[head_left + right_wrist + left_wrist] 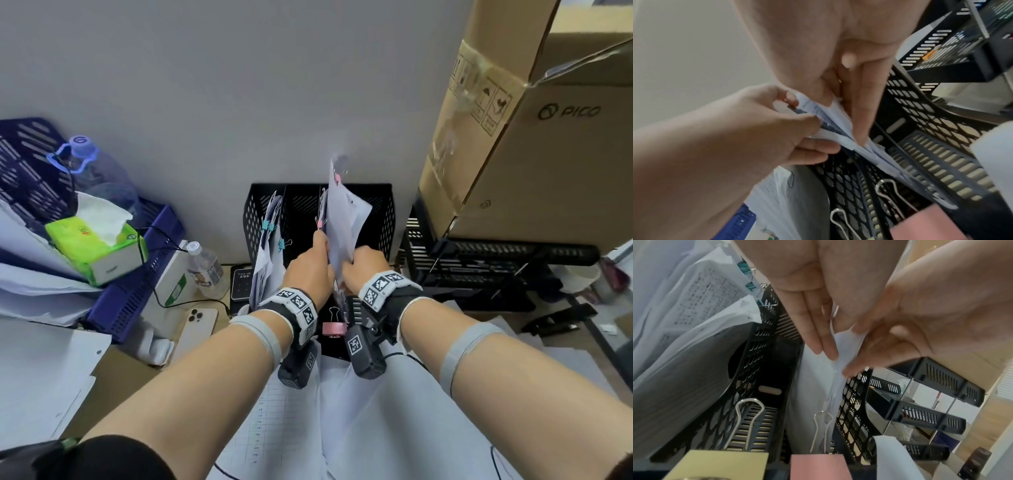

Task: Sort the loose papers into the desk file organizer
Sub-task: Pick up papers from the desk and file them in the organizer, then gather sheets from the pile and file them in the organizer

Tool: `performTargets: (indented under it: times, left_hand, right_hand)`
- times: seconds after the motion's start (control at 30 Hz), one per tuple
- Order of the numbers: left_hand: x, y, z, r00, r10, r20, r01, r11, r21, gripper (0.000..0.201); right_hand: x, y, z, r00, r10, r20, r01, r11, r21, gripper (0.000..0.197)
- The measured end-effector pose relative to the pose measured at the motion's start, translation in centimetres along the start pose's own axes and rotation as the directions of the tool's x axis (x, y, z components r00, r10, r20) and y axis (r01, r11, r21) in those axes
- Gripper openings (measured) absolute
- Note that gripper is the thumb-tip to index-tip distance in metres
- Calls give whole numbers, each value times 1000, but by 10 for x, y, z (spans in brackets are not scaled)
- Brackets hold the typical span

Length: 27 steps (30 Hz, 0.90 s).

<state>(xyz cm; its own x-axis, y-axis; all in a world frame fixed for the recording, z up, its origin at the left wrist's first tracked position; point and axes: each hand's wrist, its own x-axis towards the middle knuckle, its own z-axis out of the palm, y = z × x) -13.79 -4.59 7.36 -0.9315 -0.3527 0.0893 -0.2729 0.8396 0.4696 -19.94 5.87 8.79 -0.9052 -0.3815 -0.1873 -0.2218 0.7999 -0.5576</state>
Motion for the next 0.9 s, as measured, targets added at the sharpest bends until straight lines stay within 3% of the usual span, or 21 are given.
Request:
performTargets:
  times: [0.07,0.2,0.33,0.47,0.57,0.63,0.7,0.73,0.8,0.9]
  left_hand:
    - [-1,0,0,1000,-1,18,0,1000,14,26]
    - [-8,-2,-2,998,23,63,-21,1000,-23,31]
    - [-20,-2,-4,994,101,33,-97,990,-107,50]
    - [-34,6,0,985,166,-37,-170,945,-280,30]
    - [-54,16,17,971,235,35,-203,897,-392,17]
    - [-68,18,36,948,264,176,-176,899,-401,14]
    - [-81,12,60,896,247,369,-135,943,-305,14]
    - [-89,8,72,870,197,453,-107,970,-218,24]
    - [-102,-3,95,860,78,505,-59,997,-54,52]
    - [-121,-11,118,874,21,485,-31,999,13,68]
  right_hand:
    - [1,2,9,990,68,124,-65,997,-31,18]
    - [0,17,25,989,114,89,-117,993,22,30]
    - [-15,33,36,961,122,247,-141,988,62,21]
    - [-46,56,42,980,192,56,-198,967,158,4]
    - [-77,87,45,946,324,-1,-317,927,200,12]
    - [-102,117,49,896,443,-4,-433,878,204,3]
    - [-129,151,58,805,593,0,-584,792,179,26]
    - [-145,163,62,746,665,23,-661,736,146,37]
    - [-171,187,72,642,763,76,-765,631,124,57]
    - [-202,209,88,530,820,215,-848,520,106,78]
